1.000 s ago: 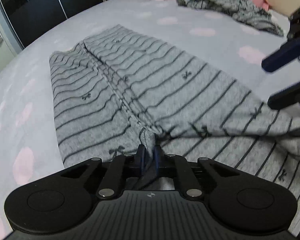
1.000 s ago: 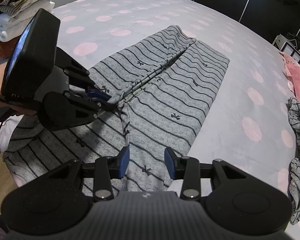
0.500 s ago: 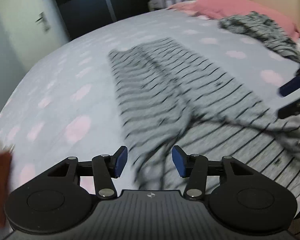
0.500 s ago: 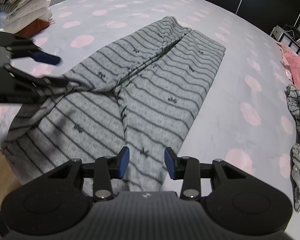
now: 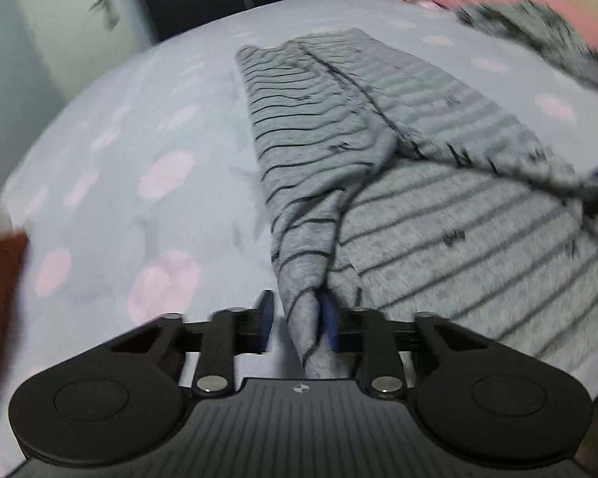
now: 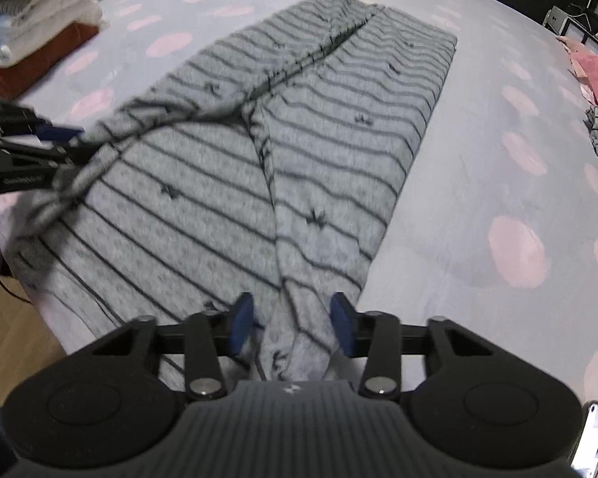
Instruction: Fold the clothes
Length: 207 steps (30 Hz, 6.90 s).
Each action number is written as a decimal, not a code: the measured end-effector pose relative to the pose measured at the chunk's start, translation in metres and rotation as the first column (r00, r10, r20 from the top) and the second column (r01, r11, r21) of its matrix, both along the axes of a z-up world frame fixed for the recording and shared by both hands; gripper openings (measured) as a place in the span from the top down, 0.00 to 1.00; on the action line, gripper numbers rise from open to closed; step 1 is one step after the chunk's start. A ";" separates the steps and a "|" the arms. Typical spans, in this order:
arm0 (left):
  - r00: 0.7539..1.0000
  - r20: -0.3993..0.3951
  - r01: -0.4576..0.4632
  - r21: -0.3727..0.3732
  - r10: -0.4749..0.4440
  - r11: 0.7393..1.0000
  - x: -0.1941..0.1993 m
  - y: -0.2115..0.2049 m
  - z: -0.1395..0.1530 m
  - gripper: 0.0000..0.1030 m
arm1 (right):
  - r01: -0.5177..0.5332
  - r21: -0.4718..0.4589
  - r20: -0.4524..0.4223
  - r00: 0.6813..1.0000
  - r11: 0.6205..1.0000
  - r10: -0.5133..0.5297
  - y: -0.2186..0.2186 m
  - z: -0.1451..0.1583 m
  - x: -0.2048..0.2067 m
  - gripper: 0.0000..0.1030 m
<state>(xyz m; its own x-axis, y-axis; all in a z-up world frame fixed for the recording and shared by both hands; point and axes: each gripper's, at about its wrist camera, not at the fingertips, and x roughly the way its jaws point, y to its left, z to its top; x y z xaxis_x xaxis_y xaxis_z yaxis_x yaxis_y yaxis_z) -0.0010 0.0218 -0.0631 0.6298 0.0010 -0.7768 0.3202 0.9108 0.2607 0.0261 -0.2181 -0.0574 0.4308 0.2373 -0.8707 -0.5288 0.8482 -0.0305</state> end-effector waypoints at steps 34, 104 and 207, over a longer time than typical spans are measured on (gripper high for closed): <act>0.973 -0.229 -0.116 -0.386 0.026 0.915 0.193 0.036 0.011 0.58 | 0.225 0.136 -0.128 0.970 0.965 -0.209 -0.032 0.022 0.141 0.58; 0.772 -0.148 0.605 -0.130 -0.618 0.786 0.148 0.029 0.023 0.82 | -0.479 0.004 0.072 0.876 0.878 0.478 -0.008 0.022 0.147 0.76; 0.982 -0.185 -0.068 -0.447 -0.018 0.892 0.295 0.042 0.001 0.68 | 0.304 0.254 -0.153 0.950 0.918 -0.272 -0.045 0.026 0.263 0.87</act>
<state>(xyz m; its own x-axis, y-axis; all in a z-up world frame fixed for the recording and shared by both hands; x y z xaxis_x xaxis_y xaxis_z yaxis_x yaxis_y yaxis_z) 0.2943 0.0642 -0.0623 0.4838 -0.3617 -0.7969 0.2981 0.9242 -0.2385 0.2894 -0.2634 -0.0317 0.4191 0.3509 -0.8374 -0.2468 0.9316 0.2669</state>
